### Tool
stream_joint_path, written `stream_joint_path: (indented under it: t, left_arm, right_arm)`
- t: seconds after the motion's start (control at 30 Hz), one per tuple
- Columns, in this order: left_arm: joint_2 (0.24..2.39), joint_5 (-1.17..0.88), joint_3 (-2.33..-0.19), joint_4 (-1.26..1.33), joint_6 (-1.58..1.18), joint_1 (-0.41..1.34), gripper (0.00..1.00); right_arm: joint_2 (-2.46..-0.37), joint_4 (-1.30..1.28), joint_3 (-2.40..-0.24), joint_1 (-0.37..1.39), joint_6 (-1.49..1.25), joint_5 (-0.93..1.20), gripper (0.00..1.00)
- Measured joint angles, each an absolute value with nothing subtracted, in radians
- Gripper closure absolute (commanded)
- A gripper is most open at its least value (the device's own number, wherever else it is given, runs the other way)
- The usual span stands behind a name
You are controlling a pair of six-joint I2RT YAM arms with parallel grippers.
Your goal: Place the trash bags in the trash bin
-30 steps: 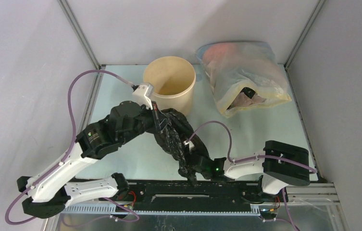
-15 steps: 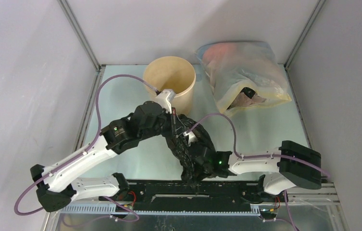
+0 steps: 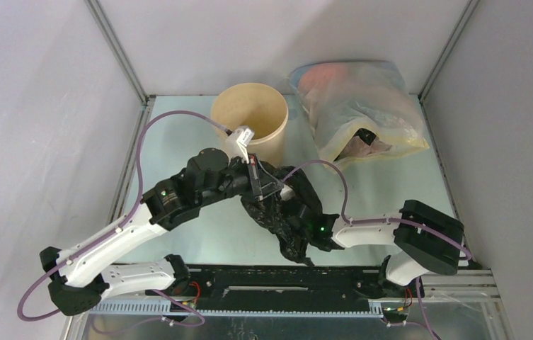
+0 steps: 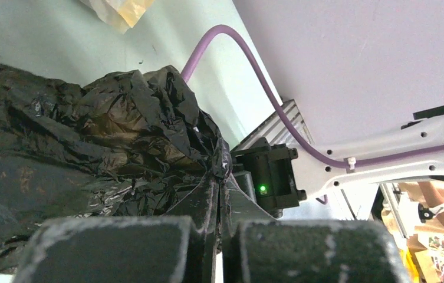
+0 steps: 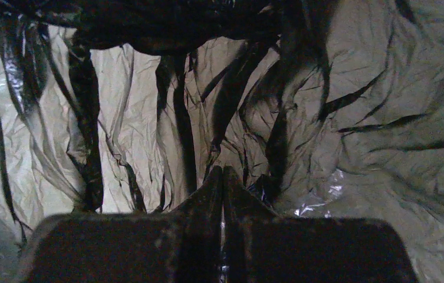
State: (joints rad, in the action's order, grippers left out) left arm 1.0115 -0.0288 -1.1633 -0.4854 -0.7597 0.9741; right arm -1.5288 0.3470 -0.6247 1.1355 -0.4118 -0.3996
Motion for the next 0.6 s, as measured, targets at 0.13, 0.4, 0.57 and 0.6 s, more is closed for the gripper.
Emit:
stream_joint_path:
  t: [0.13,0.4,0.57,0.6]
  left_arm:
    - [1.012,-0.052,-1.158,-0.467,-0.761,0.975,1.00]
    - [1.056,-0.110,-1.108,-0.401,-0.786,0.979,1.00]
    - [1.099,-0.155,-1.108,-0.358,-0.802,0.997,1.00]
    - [1.099,-0.163,-1.108,-0.352,-0.804,1.000,1.00]
  right_arm:
    - [-1.523,0.401,-0.611,1.134,-0.425,-0.348,1.00]
    - [-1.399,0.514,-0.523,1.070,-0.485,-0.229,1.00]
    - [-1.282,0.361,-0.509,1.009,-0.586,-0.350,1.00]
    - [-1.251,0.322,-0.501,1.000,-0.603,-0.383,1.00]
